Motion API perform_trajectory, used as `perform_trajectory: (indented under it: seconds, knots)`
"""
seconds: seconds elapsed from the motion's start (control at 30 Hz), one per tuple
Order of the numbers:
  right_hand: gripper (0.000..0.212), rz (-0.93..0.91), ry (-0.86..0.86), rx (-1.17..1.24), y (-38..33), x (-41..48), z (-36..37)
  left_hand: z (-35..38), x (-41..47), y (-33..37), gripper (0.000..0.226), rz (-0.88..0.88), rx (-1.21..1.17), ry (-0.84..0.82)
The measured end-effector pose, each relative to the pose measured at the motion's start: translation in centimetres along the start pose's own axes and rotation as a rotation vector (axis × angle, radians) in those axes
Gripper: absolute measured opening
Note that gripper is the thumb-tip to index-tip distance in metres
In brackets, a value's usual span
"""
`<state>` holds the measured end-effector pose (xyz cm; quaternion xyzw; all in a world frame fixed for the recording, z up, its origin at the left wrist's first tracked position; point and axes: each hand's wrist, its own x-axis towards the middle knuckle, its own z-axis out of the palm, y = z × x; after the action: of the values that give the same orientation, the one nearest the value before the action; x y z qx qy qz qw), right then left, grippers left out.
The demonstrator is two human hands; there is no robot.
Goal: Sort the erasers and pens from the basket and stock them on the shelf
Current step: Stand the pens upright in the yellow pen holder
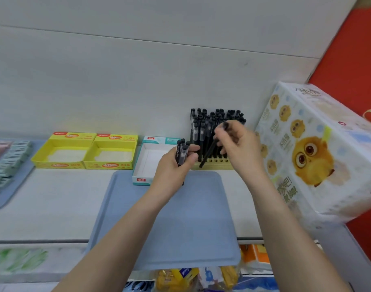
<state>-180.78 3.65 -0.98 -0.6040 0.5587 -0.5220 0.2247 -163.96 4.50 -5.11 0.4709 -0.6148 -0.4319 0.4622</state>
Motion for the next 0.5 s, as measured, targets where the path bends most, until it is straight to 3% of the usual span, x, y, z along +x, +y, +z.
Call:
perform_trajectory:
  seconds: [0.1,0.33,0.5]
  knots:
    - [0.011,-0.054,0.109,-0.125,0.6,0.4,-0.8,0.2,0.0,-0.1,0.022,0.022,0.074,-0.005]
    - [0.012,-0.017,-0.016,-0.187,3.1,0.7,1.6,0.1,-0.2,-0.2,0.024,0.002,0.054,-0.013]
    - [0.020,-0.075,0.065,-0.332,2.5,0.8,1.1,-0.2,-0.1,-0.6,0.022,-0.024,0.061,0.022]
